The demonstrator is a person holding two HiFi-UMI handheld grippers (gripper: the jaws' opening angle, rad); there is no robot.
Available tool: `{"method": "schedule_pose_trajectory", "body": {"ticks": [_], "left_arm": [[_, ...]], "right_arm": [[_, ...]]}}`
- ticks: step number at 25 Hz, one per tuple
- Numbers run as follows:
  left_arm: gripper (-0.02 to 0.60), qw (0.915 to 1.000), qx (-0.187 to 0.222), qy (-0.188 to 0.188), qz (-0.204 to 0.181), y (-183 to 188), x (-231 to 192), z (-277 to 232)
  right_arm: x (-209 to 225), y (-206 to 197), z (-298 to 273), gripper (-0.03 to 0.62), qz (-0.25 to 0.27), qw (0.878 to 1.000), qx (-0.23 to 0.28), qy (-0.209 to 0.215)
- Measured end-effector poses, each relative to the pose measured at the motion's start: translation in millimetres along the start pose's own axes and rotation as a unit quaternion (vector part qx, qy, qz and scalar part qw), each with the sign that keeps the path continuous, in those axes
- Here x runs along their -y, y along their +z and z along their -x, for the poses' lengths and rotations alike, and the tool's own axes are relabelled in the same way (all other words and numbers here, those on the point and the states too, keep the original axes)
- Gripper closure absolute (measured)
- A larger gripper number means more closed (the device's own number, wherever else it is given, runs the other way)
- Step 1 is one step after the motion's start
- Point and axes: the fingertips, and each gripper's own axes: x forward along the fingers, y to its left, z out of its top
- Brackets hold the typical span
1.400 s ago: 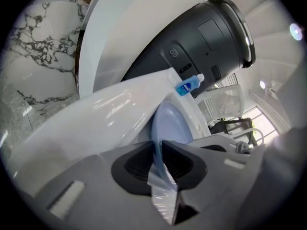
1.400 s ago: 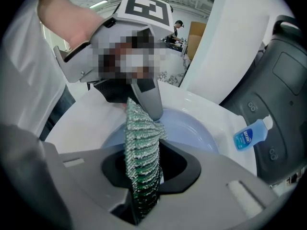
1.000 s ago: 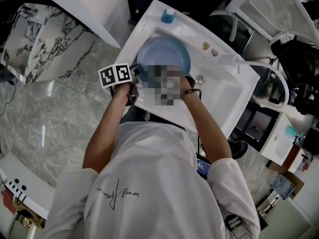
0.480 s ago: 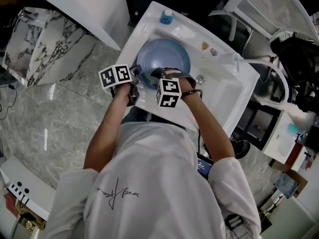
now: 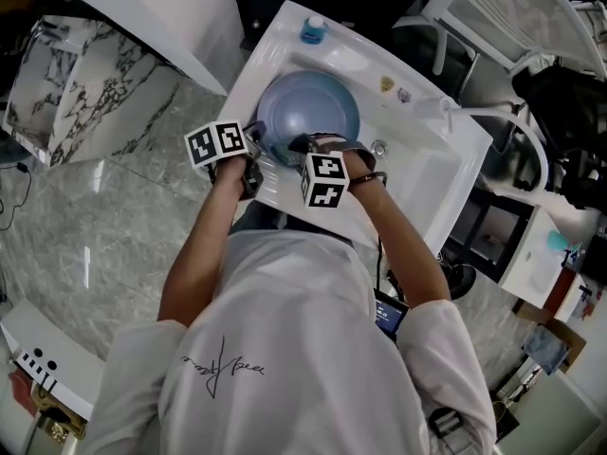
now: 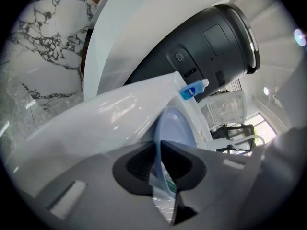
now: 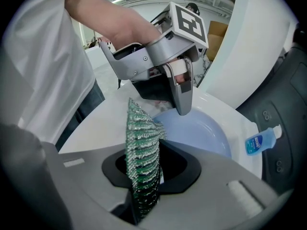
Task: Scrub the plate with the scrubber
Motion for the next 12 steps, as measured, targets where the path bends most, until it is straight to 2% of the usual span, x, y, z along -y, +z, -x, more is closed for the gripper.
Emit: {"method": "schedule_pose_trajectory", "body": {"ticks": [12], "left_arm": [[0.482, 1.0000, -0.001, -0.002, 0.004, 1, 0, 0]], "right_arm": [[-15, -13, 9, 0.531, -0.022, 1.000, 0.003, 0.018]]}}
